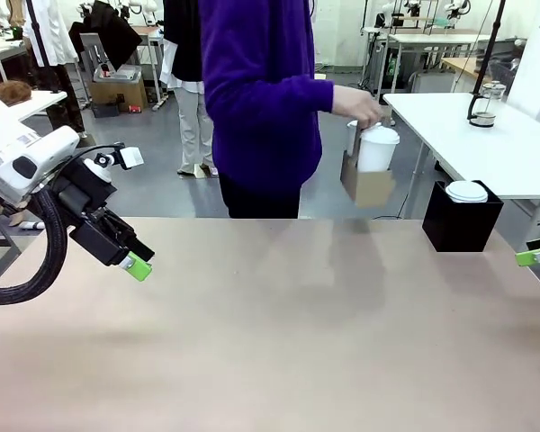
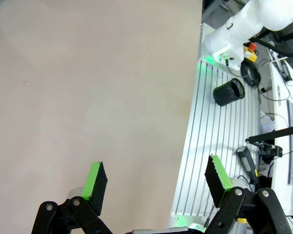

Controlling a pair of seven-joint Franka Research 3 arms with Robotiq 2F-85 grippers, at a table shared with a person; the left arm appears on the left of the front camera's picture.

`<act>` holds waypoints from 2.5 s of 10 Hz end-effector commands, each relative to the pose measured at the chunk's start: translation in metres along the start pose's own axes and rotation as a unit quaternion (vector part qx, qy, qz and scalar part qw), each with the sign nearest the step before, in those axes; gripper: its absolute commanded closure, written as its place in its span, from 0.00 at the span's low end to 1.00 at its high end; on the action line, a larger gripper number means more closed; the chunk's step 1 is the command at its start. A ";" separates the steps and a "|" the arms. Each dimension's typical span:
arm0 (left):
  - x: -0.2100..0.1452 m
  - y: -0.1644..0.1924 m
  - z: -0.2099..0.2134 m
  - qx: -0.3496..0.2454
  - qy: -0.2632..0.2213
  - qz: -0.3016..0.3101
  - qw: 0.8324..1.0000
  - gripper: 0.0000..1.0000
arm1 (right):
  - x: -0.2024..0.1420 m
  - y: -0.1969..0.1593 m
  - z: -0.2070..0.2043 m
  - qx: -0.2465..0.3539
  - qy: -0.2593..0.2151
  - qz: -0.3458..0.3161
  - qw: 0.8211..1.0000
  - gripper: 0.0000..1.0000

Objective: Pour a drink into a cup and package it in a carrier.
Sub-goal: Insert the held 600 ml Paper Cup into the Cup Carrier.

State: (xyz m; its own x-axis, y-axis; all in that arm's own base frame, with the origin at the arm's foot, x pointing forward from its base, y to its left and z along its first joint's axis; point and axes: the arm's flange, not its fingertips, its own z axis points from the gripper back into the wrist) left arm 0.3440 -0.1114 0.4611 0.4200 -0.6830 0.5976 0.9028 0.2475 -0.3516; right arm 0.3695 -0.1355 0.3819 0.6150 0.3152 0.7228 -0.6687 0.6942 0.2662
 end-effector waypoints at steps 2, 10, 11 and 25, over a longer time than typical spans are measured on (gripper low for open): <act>0.000 0.002 0.002 0.000 0.005 -0.004 1.000 0.00 | 0.002 -0.001 0.002 -0.003 0.001 0.001 1.000 0.00; 0.000 0.002 0.002 0.000 0.005 -0.004 1.000 0.00 | 0.002 -0.001 0.002 -0.003 0.001 0.001 1.000 0.00; 0.000 0.002 0.002 0.000 0.005 -0.004 1.000 0.00 | 0.002 -0.001 0.002 -0.003 0.001 0.001 1.000 0.00; 0.000 0.002 0.002 0.000 0.005 -0.004 1.000 0.00 | 0.002 -0.001 0.002 -0.003 0.001 0.001 1.000 0.00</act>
State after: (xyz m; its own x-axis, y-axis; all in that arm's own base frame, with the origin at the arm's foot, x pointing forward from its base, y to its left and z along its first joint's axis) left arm 0.3440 -0.1114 0.4611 0.4200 -0.6830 0.5976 0.9028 0.2475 -0.3516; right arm 0.3695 -0.1355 0.3819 0.6150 0.3153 0.7228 -0.6688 0.6942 0.2662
